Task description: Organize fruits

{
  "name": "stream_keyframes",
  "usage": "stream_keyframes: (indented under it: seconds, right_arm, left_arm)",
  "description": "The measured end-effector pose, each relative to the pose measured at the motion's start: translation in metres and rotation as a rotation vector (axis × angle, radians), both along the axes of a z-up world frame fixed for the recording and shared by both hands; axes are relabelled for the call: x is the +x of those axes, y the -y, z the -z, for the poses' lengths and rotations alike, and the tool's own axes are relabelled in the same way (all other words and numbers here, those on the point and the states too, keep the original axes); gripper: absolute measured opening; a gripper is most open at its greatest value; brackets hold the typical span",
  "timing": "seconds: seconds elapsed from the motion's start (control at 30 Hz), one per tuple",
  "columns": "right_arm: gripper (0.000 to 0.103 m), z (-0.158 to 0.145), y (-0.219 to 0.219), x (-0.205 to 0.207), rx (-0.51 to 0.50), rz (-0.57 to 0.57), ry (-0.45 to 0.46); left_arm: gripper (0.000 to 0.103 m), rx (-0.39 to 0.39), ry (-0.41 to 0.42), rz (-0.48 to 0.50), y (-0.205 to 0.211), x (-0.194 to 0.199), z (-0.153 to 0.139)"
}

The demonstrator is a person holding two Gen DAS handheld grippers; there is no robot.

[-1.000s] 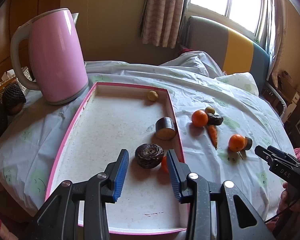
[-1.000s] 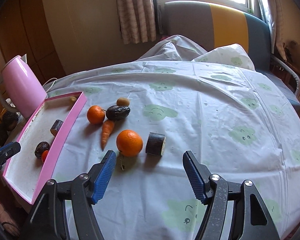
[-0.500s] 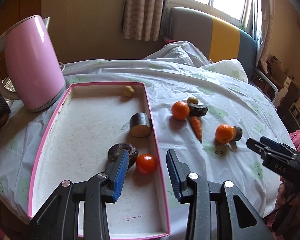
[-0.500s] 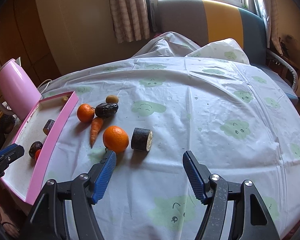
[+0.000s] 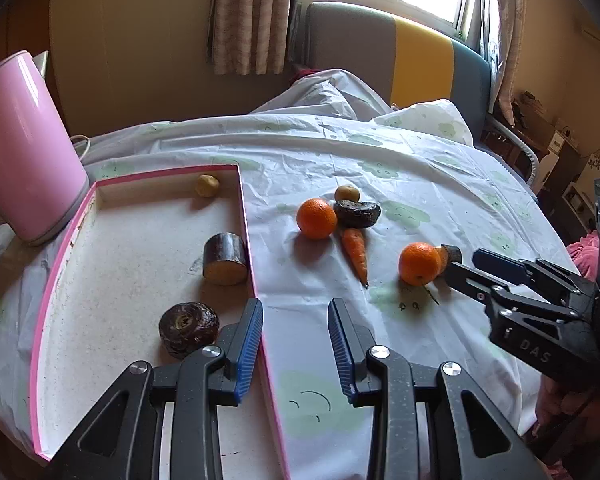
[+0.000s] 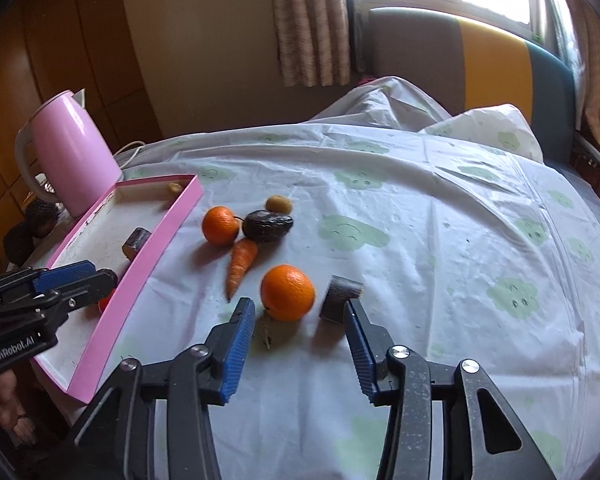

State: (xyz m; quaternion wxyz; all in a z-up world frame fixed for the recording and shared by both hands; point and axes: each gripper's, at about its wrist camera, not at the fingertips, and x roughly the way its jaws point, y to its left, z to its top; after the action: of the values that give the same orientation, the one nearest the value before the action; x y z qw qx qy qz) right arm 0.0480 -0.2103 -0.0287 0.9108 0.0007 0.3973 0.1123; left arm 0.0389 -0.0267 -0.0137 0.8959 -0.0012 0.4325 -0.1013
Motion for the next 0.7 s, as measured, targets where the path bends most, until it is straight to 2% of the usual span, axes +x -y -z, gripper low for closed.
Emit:
stream_keyframes:
  seconds: [0.13,0.4,0.5,0.7]
  right_arm:
    - [0.047,0.000,-0.001,0.005,0.007,-0.003,0.002]
    - [0.047,0.008,0.021,0.012,0.049,0.092,-0.033]
    - [0.039,0.004,0.017,0.010,0.061,0.035,-0.022]
    - [0.039,0.005,-0.002,0.018,0.016,-0.087,-0.014]
  left_arm:
    - [0.034,-0.004,-0.001,-0.008,-0.001,0.001,-0.001]
    - [0.034,-0.011,-0.024,0.005,0.003,0.015,0.000]
    - [0.032,-0.037,-0.045,0.005,0.004,0.023,0.001]
    - [0.031,-0.082,-0.060,0.028,0.010,0.039,0.000]
